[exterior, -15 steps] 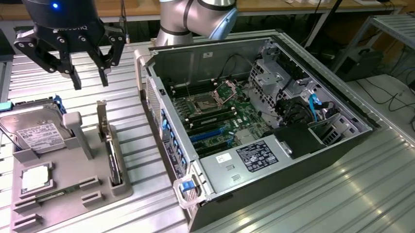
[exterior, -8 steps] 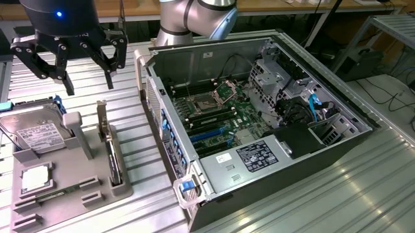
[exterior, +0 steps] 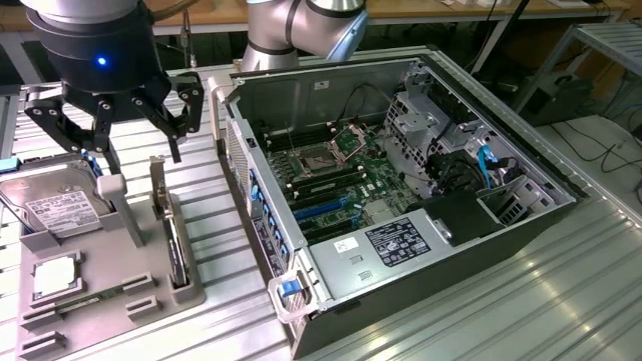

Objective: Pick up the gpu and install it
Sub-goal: 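Pick up the gpu and move the gpu toward the slot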

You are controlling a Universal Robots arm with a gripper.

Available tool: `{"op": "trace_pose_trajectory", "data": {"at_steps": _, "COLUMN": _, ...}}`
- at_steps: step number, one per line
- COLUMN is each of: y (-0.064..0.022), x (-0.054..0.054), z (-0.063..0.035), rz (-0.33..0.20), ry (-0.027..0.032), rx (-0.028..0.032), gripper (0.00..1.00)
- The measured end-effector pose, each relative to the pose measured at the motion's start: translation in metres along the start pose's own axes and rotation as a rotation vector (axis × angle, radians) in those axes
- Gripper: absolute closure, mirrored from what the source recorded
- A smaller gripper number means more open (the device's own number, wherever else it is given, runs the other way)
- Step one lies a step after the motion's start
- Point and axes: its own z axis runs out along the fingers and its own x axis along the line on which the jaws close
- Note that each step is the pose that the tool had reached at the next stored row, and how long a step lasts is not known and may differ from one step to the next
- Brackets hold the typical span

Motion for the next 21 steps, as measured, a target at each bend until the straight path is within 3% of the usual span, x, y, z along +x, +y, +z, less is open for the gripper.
{"op": "trace_pose_trajectory", "data": {"at_steps": 15, "y": -0.0122, "x": 0.000, "z": 0.0281, "rz": -0.017, "ry": 0.0012, "rx": -0.0001, "gripper": 0.34}}
{"op": "trace_pose_trajectory", "data": {"at_steps": 21, "y": -0.0134, "x": -0.001, "z": 0.0395, "rz": -0.018, "ry": 0.0012, "rx": -0.0002, "gripper": 0.34}}
